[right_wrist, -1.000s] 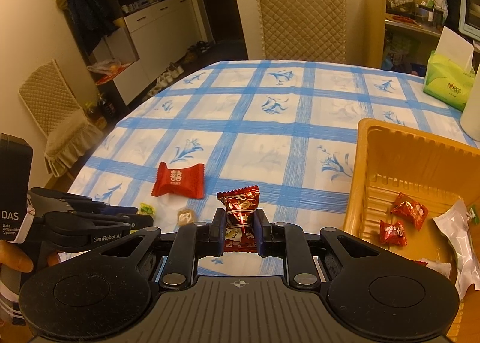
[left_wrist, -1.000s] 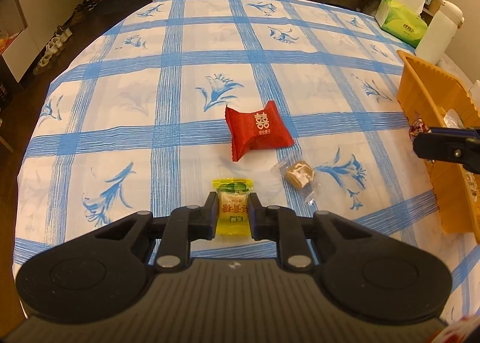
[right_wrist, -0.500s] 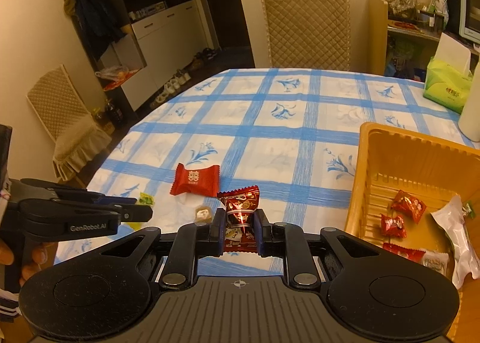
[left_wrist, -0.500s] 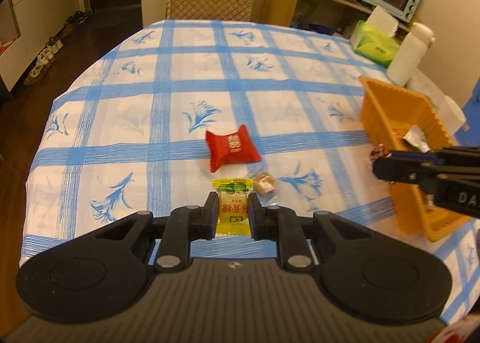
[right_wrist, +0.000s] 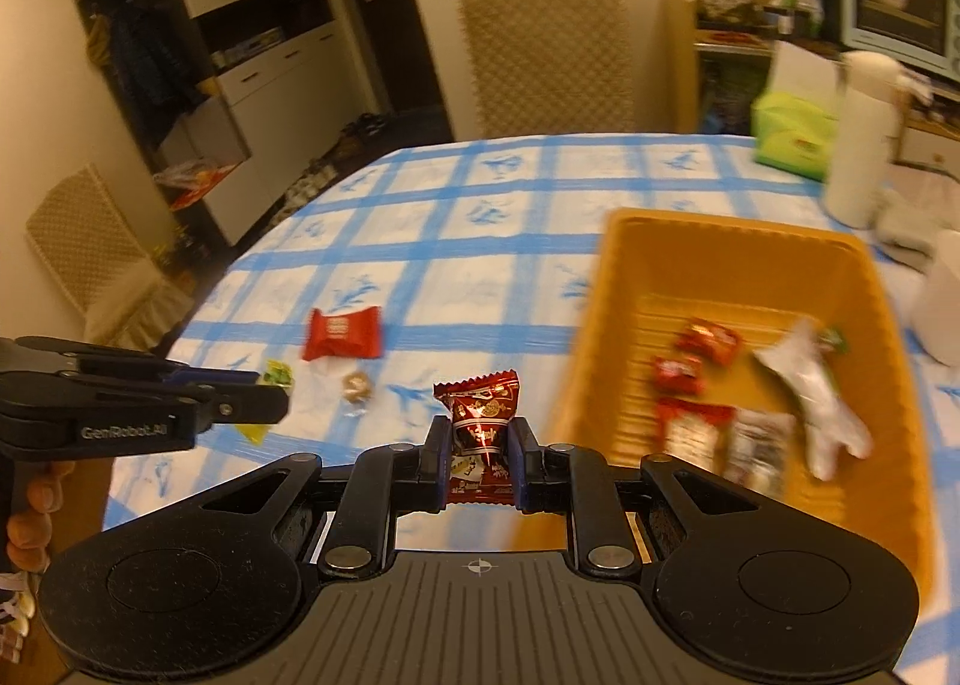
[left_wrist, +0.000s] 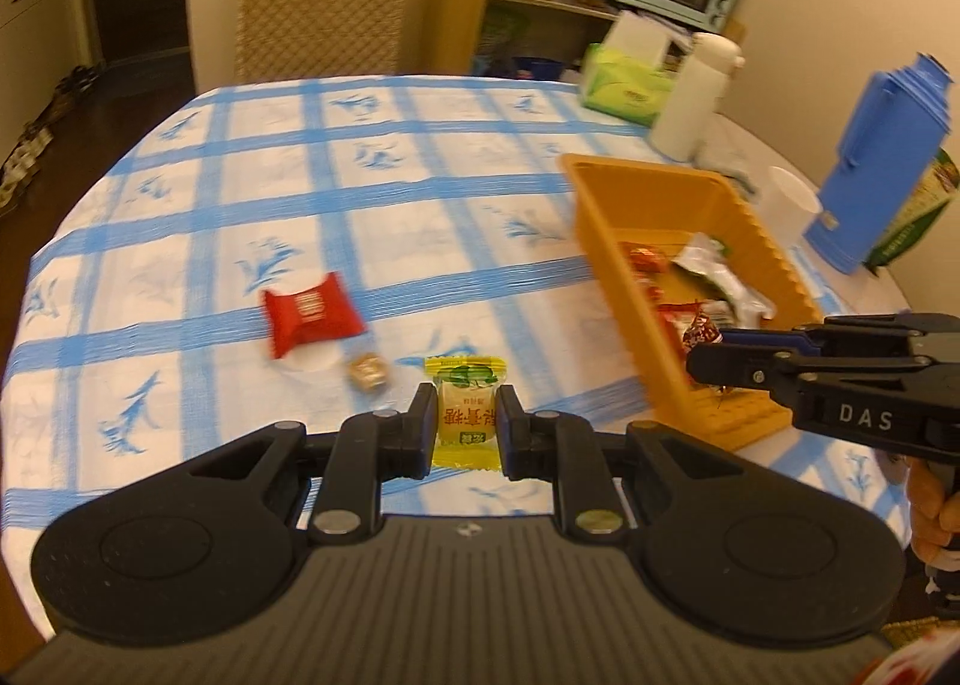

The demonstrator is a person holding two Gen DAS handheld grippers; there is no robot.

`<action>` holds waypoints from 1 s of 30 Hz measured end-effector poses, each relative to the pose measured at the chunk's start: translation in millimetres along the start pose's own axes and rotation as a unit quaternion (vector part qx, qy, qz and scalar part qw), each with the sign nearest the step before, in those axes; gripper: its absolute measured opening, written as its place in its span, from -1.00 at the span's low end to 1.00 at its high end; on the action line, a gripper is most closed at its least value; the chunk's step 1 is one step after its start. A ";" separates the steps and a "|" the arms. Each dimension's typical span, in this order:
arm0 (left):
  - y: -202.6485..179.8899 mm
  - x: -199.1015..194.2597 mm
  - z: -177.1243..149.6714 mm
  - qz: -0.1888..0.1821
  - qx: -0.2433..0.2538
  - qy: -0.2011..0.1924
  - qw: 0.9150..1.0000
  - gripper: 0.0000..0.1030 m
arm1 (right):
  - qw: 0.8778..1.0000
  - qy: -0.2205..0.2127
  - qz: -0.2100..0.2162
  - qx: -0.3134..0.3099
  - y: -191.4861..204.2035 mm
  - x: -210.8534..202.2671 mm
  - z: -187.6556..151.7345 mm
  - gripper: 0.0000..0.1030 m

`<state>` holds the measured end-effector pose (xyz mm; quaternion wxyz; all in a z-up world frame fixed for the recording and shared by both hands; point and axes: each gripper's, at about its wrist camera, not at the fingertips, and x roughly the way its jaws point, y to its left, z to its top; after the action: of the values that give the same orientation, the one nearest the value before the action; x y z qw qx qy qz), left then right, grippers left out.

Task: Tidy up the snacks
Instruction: 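Carry the yellow-green and red-and-gold candies over the orange tray with both grippers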

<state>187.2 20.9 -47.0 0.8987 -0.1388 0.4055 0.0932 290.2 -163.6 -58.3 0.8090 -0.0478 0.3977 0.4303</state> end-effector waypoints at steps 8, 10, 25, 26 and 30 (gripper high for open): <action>-44.9 3.7 5.8 -0.033 0.034 -0.005 0.999 -0.65 | 0.997 -0.012 -0.058 0.039 -49.5 -40.2 -15.0 -0.62; -55.2 7.1 7.5 -0.039 0.041 -0.005 0.998 -0.65 | 0.996 -0.014 -0.071 0.048 -63.0 -48.9 -17.5 -0.62; -107.3 26.0 16.4 -0.055 0.074 0.002 0.996 -0.65 | 0.993 0.002 -0.106 0.051 -121.4 -57.4 -20.4 -0.61; -109.3 27.1 17.0 -0.055 0.075 0.002 0.996 -0.65 | 0.993 0.004 -0.105 0.050 -123.1 -55.5 -20.1 -0.61; -115.9 34.0 18.3 -0.054 0.078 0.007 0.995 -0.65 | 0.994 0.010 -0.102 0.044 -126.9 -48.1 -18.7 -0.61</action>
<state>254.8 -80.7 -40.9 0.9074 -0.0911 0.4100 0.0115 357.1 -282.4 -71.7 0.8458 -0.0569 0.4171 0.3277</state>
